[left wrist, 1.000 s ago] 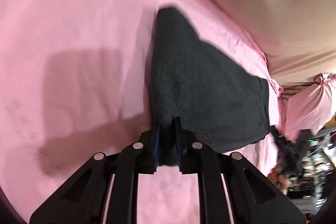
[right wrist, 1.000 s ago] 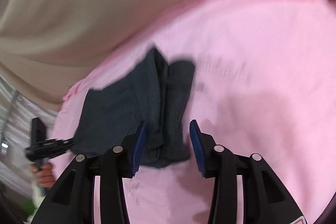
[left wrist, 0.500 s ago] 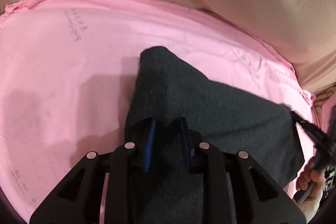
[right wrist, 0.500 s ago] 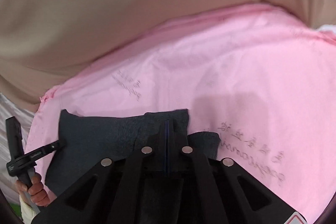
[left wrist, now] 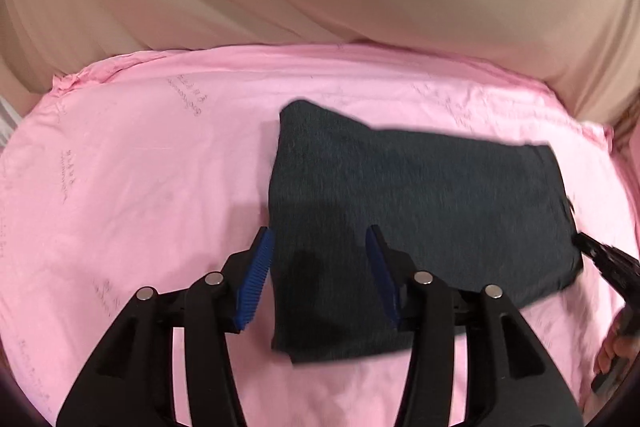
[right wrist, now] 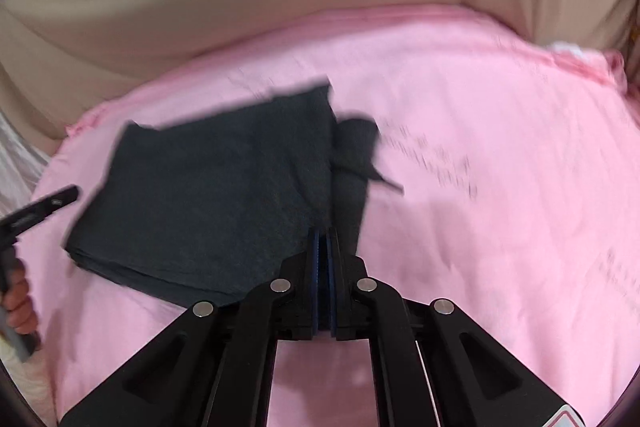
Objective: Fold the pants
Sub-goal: 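Release both grippers and withdraw them from the folded sweatpants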
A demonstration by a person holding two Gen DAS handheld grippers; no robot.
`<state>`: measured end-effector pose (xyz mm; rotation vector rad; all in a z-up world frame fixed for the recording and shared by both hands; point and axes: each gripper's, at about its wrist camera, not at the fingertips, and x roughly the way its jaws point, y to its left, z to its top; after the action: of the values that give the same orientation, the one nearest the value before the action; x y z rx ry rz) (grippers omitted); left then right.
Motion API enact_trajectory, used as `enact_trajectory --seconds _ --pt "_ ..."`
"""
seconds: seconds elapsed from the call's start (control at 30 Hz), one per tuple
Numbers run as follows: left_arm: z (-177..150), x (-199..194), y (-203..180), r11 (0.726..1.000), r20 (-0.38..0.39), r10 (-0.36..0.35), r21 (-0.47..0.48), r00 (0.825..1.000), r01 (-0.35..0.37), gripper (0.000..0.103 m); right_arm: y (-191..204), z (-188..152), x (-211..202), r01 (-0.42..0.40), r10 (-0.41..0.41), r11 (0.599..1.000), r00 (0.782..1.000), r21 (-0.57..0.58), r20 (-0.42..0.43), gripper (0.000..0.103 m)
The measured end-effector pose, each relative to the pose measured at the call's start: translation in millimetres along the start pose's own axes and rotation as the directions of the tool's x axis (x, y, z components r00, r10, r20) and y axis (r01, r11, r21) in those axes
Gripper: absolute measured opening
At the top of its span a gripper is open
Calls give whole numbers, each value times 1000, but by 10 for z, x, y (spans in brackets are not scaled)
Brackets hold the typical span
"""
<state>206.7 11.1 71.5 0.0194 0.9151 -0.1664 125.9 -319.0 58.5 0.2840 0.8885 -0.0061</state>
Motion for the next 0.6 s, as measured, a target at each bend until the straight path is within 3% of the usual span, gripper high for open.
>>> enact_trajectory --seconds 0.13,0.23,0.33,0.5,0.6 --pt "-159 -28 -47 1000 -14 -2 10 1000 3 47 127 -88 -369 -42 42 999 997 -11 66 3" --pt "-272 44 -61 999 -27 26 19 999 -26 47 89 -246 -87 70 -71 996 997 -60 -12 2" --pt "-341 96 -93 998 -21 52 28 998 -51 47 74 -287 -110 63 -63 997 998 -41 2 0" --pt "-344 84 -97 998 -21 55 29 998 -54 47 163 -315 -323 13 -10 999 998 -42 66 5" --pt "-356 80 -95 998 -20 54 24 998 -53 47 129 -342 -72 30 -30 999 1000 -42 6 5"
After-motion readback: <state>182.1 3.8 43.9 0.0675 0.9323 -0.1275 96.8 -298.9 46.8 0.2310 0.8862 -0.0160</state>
